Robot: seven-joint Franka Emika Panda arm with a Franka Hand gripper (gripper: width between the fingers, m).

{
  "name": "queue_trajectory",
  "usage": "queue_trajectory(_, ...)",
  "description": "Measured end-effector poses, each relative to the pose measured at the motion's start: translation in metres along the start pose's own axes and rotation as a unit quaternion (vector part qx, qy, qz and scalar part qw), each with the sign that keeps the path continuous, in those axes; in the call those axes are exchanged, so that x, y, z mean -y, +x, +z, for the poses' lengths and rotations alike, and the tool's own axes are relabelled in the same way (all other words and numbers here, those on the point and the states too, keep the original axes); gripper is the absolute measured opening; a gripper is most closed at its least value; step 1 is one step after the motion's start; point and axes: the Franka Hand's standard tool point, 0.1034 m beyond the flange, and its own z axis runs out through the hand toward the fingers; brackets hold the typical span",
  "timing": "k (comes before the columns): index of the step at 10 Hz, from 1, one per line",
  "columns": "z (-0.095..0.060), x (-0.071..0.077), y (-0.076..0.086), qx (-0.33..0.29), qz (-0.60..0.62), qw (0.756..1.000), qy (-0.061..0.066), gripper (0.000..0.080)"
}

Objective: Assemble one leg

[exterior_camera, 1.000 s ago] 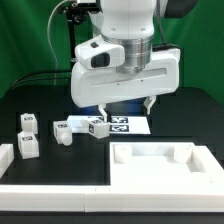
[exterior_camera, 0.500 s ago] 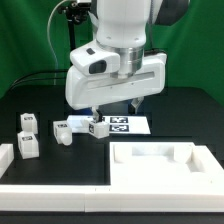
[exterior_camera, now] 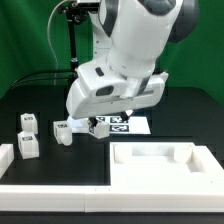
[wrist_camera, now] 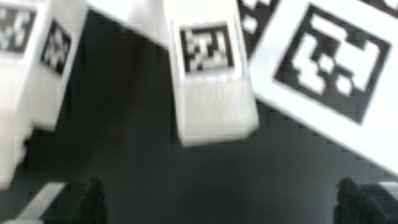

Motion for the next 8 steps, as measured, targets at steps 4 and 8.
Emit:
queue_trajectory(4, 0.006, 0.003, 0.003, 0.082, -0.006, 0.997, 0.012, 0.0649)
queue_trajectory(8, 0.030, -0.001, -0.014, 0.104, 0.004, 0.995, -0.003, 0.0649)
